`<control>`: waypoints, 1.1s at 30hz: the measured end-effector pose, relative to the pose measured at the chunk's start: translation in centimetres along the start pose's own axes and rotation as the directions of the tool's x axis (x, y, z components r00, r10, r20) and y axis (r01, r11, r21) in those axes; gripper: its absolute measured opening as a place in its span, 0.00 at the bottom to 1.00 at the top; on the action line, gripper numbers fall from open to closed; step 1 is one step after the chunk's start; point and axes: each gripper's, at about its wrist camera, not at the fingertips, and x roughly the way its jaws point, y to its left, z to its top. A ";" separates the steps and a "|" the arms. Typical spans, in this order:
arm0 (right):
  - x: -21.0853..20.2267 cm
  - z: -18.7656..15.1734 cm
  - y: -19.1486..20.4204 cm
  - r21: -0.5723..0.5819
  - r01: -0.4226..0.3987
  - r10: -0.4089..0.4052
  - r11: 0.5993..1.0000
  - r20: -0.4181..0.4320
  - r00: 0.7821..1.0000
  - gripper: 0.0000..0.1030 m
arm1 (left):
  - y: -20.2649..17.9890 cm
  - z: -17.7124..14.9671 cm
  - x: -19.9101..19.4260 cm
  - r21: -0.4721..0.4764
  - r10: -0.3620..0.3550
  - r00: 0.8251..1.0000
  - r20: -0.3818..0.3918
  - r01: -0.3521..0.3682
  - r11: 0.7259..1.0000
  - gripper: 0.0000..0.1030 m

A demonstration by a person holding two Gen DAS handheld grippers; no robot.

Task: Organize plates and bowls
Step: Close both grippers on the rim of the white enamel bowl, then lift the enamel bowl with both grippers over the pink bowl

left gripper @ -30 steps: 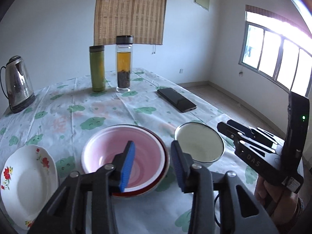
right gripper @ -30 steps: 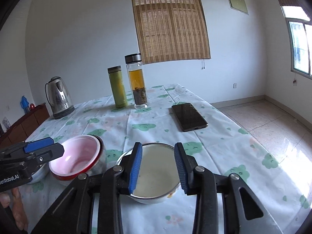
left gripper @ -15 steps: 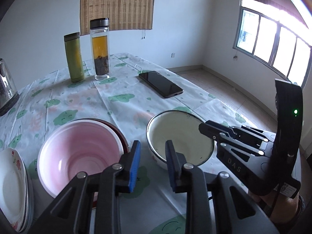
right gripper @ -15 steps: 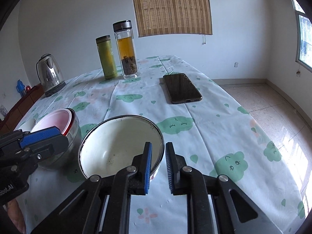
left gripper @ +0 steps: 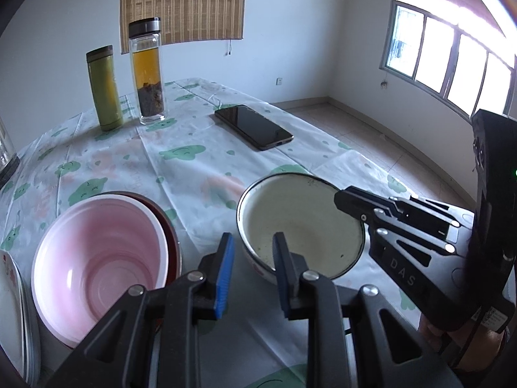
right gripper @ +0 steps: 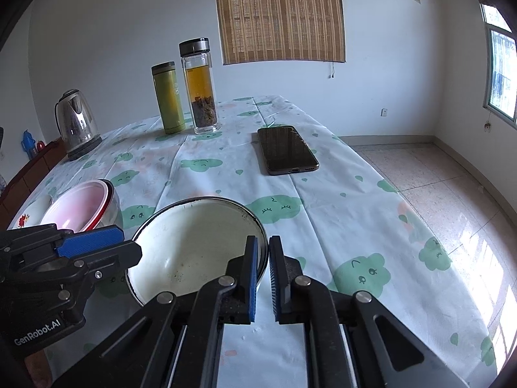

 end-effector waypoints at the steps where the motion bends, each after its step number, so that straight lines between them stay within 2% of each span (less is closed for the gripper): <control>1: 0.0 0.0 0.0 0.001 -0.001 0.001 1.000 0.000 1.000 0.08 | -0.1 0.0 0.1 0.001 0.009 1.000 -0.002 -0.009 1.000 0.14; 9: 0.1 0.0 0.0 0.002 -0.007 0.007 1.000 -0.002 1.000 0.08 | -0.3 -0.1 0.4 0.011 0.039 0.999 0.009 -0.039 0.999 0.14; 13: 0.2 0.1 0.0 0.004 -0.009 0.009 1.000 -0.002 1.000 0.08 | 0.2 -0.2 0.3 -0.015 0.019 1.000 0.020 -0.019 1.000 0.13; 16: 0.1 0.0 -0.7 0.048 -0.043 0.043 0.998 0.006 0.999 0.08 | -0.1 -0.4 0.2 -0.004 0.022 0.999 0.029 -0.022 1.000 0.13; 18: -0.2 0.0 -0.8 0.063 -0.039 0.037 0.997 0.023 0.999 0.08 | -0.3 -0.5 0.0 0.001 0.031 0.999 0.035 -0.031 1.000 0.13; 26: -1.0 -0.4 0.7 0.069 -0.056 0.053 0.996 0.046 0.998 0.08 | 0.9 -0.1 -2.0 -0.032 0.040 0.996 0.086 -0.038 0.999 0.12; 33: -2.6 -0.2 1.7 0.061 -0.073 0.069 0.995 0.064 0.996 0.08 | 1.8 -0.2 -3.9 -0.063 0.020 0.993 0.115 -0.013 0.998 0.12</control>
